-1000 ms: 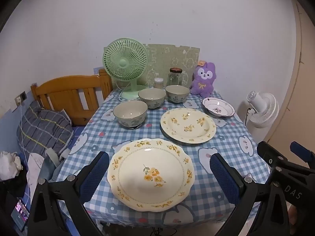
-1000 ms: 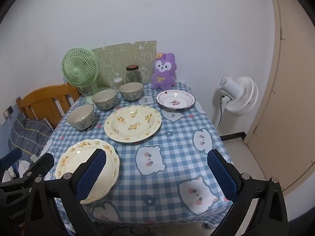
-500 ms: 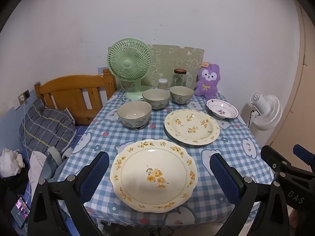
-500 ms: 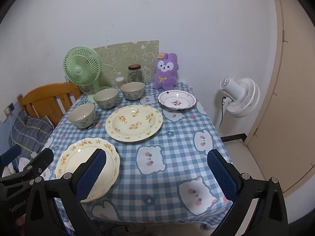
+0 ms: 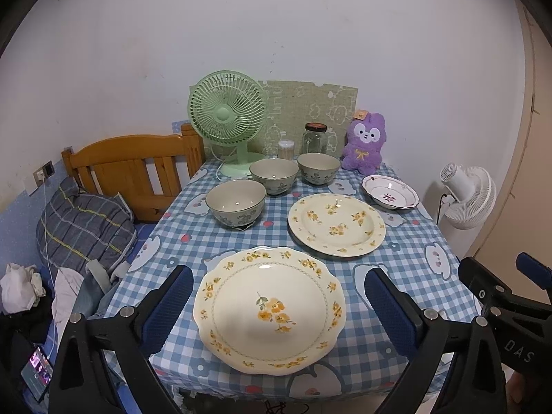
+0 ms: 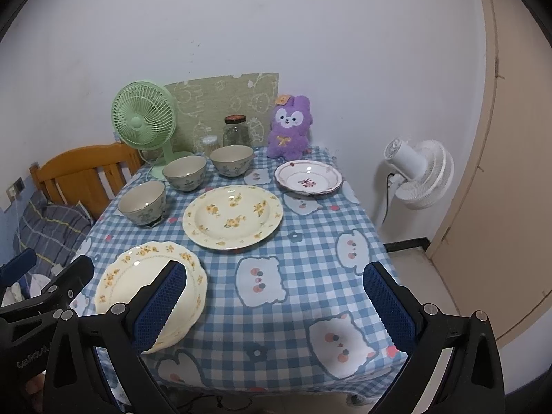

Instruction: Organize plates and bowls

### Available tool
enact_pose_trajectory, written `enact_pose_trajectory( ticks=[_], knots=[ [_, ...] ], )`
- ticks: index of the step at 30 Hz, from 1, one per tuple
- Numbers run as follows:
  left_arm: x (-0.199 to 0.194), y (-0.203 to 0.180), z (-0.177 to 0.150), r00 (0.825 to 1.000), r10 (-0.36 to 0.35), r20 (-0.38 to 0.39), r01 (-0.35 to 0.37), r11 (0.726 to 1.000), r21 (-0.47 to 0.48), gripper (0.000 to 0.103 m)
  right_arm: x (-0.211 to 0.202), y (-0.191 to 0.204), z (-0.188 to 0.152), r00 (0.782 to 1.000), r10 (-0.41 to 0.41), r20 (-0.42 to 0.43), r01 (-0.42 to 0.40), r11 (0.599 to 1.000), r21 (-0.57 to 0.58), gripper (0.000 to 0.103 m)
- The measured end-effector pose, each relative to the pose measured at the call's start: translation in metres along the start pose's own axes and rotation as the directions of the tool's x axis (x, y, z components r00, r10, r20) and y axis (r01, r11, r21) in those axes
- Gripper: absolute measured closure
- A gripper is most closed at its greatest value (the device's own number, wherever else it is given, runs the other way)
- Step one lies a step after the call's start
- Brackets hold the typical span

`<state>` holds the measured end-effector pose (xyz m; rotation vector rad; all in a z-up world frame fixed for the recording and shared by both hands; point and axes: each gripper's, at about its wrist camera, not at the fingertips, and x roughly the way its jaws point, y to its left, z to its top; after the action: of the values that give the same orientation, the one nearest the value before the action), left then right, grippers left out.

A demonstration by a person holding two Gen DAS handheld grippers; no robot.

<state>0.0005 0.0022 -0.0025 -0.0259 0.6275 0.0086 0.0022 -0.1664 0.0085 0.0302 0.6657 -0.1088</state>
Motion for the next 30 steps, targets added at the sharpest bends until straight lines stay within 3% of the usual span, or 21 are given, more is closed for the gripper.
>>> enact_pose_trajectory(
  ticks=[30],
  knots=[
    [-0.0029,-0.0057,-0.0021,1.0,0.003,0.005,-0.003,1.0,0.009,0.006,-0.0017,-0.0029,-0.0031,1.0,0.002,-0.002,-0.002,1.0,0.0,0.0]
  ],
)
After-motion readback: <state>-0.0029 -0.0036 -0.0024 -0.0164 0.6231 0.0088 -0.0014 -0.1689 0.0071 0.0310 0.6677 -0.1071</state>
